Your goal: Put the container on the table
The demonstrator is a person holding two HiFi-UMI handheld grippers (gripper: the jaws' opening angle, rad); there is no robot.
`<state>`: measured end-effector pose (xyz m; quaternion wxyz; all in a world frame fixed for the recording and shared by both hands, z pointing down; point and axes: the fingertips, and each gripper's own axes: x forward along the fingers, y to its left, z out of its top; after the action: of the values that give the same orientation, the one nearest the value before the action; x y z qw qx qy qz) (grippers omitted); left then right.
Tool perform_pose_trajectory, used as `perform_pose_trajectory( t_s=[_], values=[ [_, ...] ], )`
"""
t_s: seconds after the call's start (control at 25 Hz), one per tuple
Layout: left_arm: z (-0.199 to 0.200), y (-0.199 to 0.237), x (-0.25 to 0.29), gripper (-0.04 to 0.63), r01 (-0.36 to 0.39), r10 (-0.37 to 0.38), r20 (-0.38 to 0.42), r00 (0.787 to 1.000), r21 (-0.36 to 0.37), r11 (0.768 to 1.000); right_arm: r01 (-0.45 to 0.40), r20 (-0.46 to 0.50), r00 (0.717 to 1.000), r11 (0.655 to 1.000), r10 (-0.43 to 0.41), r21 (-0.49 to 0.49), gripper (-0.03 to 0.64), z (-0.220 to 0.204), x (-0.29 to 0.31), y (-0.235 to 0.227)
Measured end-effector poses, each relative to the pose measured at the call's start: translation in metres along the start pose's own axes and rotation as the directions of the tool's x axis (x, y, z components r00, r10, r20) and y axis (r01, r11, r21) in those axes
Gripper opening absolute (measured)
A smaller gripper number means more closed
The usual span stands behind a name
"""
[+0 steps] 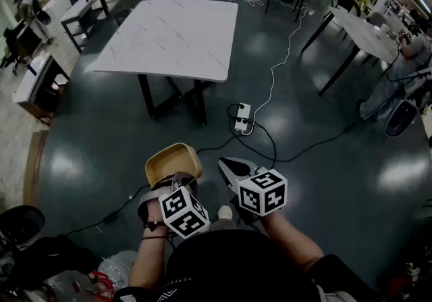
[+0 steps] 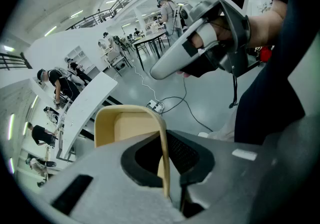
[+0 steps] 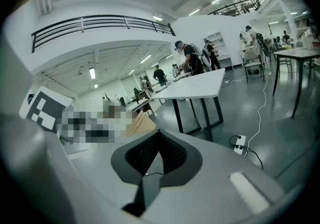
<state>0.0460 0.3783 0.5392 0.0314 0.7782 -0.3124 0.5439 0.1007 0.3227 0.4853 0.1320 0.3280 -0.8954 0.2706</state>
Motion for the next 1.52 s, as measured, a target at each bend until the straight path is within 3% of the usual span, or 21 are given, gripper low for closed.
perform_pose_trajectory(
  t_s=[0.6,1.52],
  values=[
    [0.008,0.012,0.008,0.017,0.014,-0.014,-0.02,1.0,-0.014,1.0,-0.007,0.008,1.0,0.999,0.007,0.05,0.002,0.013,0.005,-0.014],
    [0.046,0.031,0.028,0.017,-0.013,0.011,-0.05,0.999,-0.038,0.999,-0.081,0.008,0.997,0.997,0.081,0.01,0.0,0.039,0.013,-0.049]
  ],
)
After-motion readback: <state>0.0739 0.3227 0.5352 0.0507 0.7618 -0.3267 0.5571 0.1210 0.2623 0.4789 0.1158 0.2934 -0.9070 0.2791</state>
